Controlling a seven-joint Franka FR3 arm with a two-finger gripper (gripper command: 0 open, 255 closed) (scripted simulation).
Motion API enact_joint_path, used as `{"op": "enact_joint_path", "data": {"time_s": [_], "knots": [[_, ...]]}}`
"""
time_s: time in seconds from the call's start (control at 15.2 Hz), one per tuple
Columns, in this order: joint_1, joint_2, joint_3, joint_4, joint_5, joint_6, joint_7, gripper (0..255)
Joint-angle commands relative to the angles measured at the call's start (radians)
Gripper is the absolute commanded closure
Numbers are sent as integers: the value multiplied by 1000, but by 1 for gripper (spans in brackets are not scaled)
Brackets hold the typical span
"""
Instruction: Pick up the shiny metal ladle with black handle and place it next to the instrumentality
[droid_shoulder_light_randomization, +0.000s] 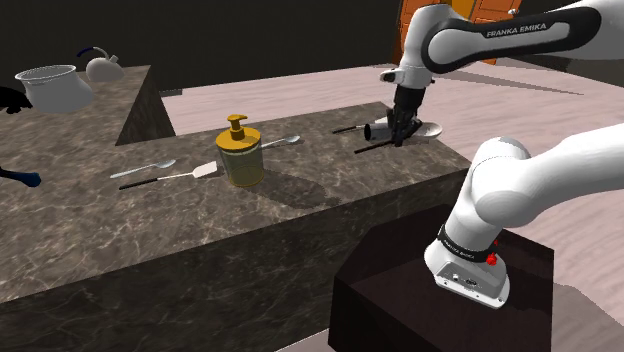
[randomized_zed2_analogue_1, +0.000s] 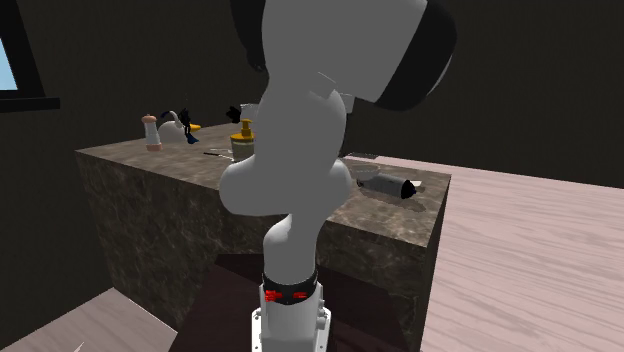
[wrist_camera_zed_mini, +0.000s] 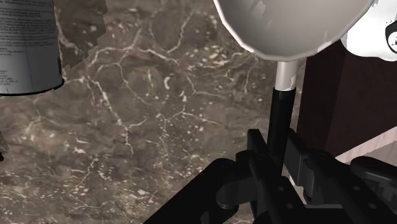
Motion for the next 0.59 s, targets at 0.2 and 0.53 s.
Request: {"op": "enact_joint_path", "data": {"time_s": [0.2, 0.53], "knots": [[92, 72, 79, 16, 85, 60, 104, 255], [193, 191, 150, 61, 171, 140, 203, 255]]}}
